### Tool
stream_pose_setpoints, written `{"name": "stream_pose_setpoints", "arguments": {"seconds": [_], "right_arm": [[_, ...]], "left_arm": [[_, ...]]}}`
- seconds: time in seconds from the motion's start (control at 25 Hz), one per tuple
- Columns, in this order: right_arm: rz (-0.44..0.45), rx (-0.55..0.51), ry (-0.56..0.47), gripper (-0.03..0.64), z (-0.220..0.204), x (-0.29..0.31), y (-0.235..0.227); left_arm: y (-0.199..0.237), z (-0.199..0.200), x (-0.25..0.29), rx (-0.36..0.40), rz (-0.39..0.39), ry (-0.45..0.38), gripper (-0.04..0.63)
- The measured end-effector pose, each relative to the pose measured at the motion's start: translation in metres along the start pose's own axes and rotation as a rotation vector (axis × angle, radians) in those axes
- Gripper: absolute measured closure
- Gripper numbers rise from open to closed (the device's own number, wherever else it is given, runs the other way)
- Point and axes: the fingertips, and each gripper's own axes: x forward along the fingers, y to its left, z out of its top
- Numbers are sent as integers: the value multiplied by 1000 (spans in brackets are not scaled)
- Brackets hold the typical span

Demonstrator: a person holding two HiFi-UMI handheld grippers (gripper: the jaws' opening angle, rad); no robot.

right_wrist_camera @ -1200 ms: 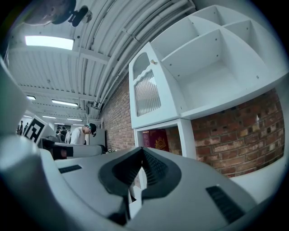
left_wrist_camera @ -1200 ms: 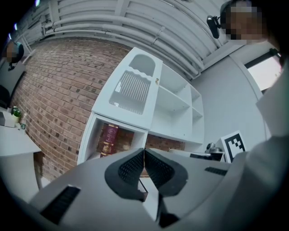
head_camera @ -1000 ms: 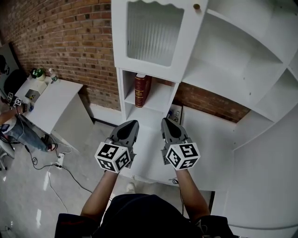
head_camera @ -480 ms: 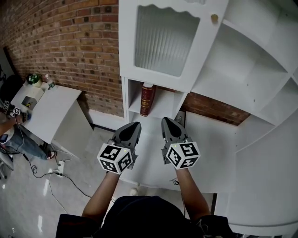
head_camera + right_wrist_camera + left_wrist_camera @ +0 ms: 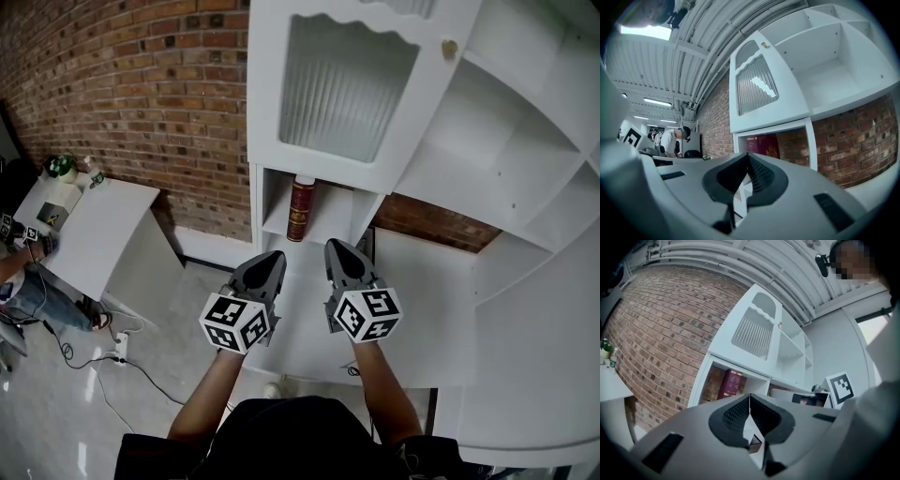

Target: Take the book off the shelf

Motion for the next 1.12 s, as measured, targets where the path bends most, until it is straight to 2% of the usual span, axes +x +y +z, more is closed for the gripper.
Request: {"name": "stream_pose_setpoints", "arguments": {"seconds": [0.44,1.12], "right_arm": [[-2,-1,-4,598,-3,4,-14],[68,4,-7,598,-1,26,-57]], "left_arm": [[-3,-7,12,27,-11,7,578],[8,-11,65,43,72,8,578]]}}
